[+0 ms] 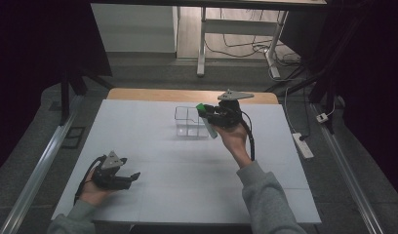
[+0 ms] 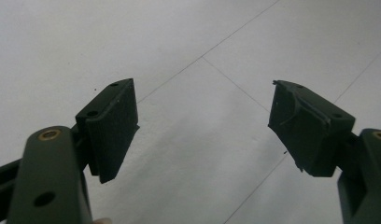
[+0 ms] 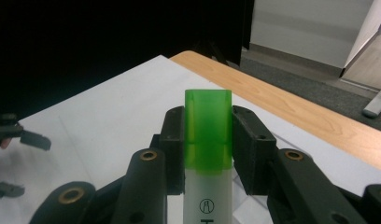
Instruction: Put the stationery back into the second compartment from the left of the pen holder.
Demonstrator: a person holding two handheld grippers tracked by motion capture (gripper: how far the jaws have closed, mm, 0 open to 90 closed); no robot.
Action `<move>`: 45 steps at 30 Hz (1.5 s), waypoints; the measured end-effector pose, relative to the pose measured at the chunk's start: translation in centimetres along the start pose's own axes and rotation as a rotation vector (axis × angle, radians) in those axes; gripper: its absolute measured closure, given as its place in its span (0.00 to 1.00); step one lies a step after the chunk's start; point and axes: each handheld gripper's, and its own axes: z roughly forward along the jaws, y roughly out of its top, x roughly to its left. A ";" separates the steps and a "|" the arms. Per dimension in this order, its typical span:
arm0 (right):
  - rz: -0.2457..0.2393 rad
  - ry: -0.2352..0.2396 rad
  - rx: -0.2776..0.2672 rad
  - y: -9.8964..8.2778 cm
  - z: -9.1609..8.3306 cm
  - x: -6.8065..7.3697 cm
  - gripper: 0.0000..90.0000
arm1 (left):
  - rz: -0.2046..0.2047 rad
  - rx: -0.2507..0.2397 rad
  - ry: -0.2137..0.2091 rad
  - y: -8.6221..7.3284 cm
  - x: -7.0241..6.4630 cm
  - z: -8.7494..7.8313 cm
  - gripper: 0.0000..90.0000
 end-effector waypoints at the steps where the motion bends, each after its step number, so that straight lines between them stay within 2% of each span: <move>1: -0.002 -0.004 -0.004 0.1 0.2 0.0 0.74 | 0.001 0.000 -0.001 0.0 0.0 0.0 0.26; 9: 0.008 -0.016 -0.023 0.6 1.2 -0.6 0.74 | 0.001 -0.001 -0.003 0.0 0.1 0.0 0.26; 14: 0.040 -0.014 -0.042 0.7 2.1 -1.0 0.74 | 0.003 0.004 -0.003 0.0 0.0 0.1 0.26; 34: 0.060 -0.032 -0.070 1.9 4.0 -2.2 0.74 | 0.010 0.007 -0.006 0.0 0.1 0.1 0.26; 45: 0.064 -0.022 -0.089 2.5 6.5 -2.6 0.74 | 0.005 0.004 -0.009 -0.1 0.0 0.1 0.26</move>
